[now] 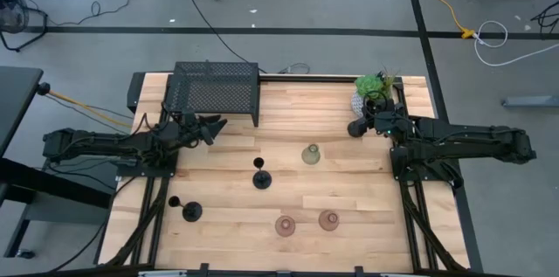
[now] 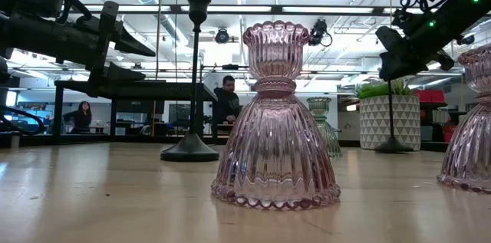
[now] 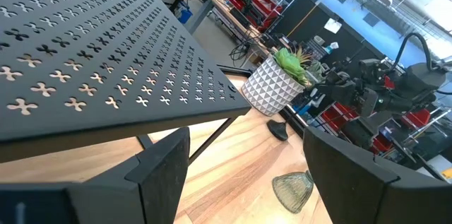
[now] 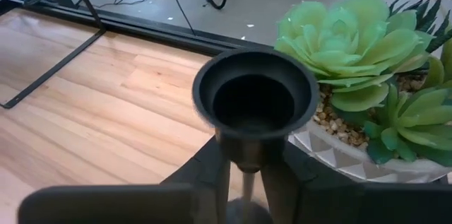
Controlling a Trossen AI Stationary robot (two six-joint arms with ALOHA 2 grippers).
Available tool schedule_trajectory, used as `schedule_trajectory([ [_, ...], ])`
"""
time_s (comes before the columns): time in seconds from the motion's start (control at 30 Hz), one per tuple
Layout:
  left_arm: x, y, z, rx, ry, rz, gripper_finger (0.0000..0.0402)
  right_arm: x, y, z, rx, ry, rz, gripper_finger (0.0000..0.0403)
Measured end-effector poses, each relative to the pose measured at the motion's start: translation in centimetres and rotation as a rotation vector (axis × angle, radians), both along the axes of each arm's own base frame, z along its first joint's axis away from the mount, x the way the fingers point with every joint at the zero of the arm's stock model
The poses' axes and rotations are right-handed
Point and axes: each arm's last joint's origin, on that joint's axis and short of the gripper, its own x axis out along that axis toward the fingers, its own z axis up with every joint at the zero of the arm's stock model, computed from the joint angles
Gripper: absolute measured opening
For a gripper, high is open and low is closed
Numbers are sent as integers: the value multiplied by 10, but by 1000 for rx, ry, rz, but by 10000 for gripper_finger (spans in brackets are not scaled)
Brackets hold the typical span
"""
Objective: Pick & Place candle stick holders
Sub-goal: Put the right black candle holder on the shelf
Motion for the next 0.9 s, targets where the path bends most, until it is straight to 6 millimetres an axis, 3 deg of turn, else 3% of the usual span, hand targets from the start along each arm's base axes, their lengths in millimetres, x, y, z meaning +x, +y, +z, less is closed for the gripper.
schedule_trajectory([
  [0.3,0,0,0,-1,0,0,277,3,0,2,-1,-14,38,22],
  [0.9,0,0,0,1,1,0,277,4,0,8,-8,-23,65,20],
])
